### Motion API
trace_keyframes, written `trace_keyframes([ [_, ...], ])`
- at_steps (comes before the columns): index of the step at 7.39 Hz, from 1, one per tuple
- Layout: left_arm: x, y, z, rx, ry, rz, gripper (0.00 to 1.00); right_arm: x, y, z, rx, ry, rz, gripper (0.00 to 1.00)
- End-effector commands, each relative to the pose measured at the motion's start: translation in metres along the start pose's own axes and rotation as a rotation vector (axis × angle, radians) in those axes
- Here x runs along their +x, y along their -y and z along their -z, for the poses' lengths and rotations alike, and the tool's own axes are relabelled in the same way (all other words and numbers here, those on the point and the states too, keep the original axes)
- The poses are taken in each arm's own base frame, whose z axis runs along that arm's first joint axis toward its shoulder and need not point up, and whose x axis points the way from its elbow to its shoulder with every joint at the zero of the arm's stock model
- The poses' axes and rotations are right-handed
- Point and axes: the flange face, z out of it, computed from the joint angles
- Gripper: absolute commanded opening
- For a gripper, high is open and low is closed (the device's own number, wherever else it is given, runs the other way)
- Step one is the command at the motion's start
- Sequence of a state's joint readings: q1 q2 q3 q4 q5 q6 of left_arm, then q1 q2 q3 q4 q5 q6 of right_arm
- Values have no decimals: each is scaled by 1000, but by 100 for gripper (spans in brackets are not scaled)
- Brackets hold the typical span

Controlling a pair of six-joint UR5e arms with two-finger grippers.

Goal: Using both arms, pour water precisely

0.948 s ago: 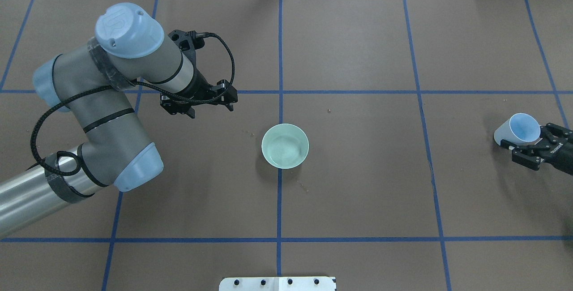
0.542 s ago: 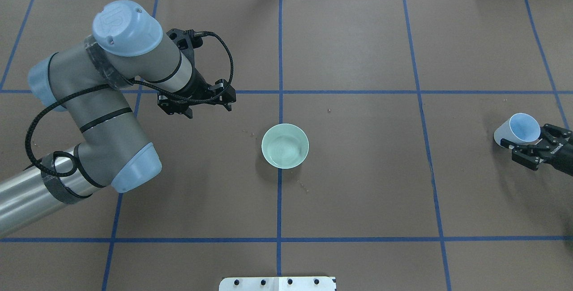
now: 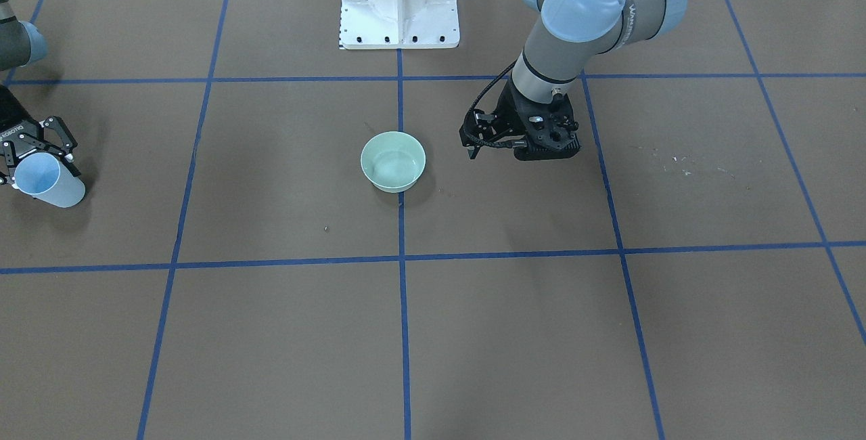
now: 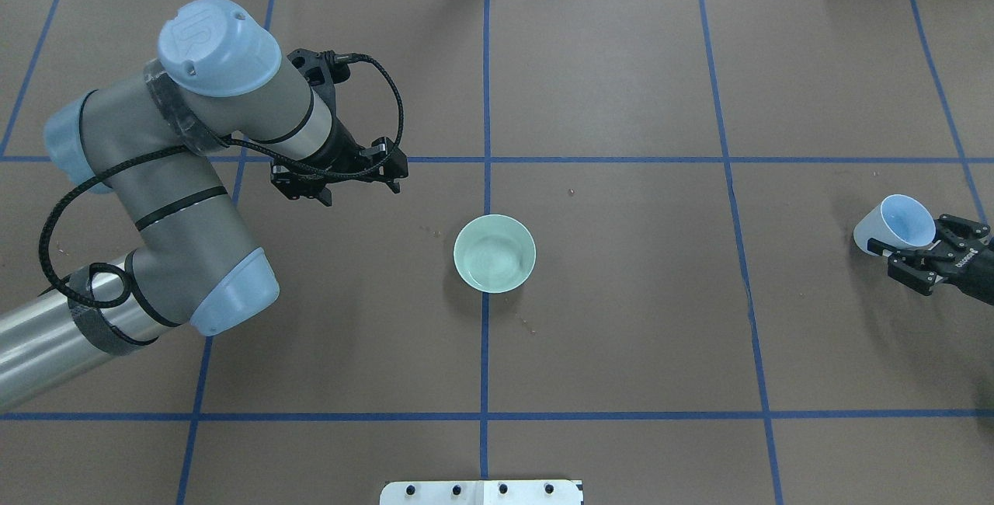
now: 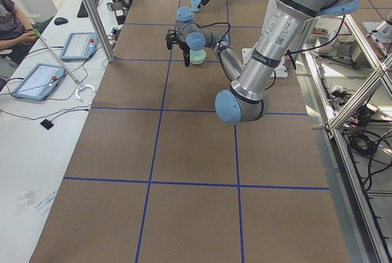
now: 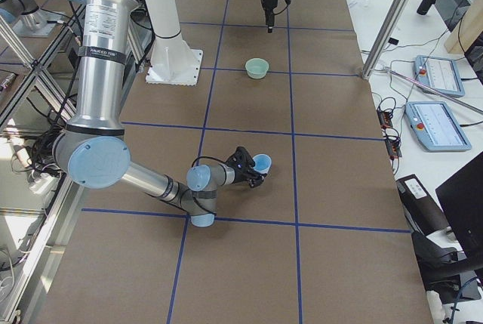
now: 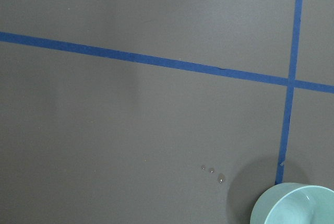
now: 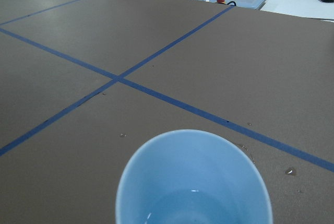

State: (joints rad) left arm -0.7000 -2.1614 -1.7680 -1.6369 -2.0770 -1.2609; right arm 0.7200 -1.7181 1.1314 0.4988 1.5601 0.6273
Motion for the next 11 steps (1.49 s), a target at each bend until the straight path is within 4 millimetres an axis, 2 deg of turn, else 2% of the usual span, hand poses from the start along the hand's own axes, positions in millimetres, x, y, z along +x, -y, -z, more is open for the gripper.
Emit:
trace_keyframes([
  [1,-3,7,6,9,-1,-26,99,-12,15,-6,19,22,1,22],
  [2,-24,7,5,6,13,-64,99,-22,28,-20,20,25,1,20],
  [3,-46,16,11,19,26,-99,99,-35,46,-40,15,21,1,18],
  [5,-87,31,15,31,63,-158,99,-72,97,-70,6,3,-3,16],
  [7,-144,52,17,35,121,-227,99,-103,141,-101,-1,-19,-4,14],
  [8,-167,60,17,17,134,-253,99,-131,154,-115,-16,-11,-1,14],
  [10,-196,83,19,13,157,-256,99,-228,158,-135,-20,57,16,11],
  [11,-210,94,17,-4,163,-261,99,-280,158,-138,-22,82,22,10],
])
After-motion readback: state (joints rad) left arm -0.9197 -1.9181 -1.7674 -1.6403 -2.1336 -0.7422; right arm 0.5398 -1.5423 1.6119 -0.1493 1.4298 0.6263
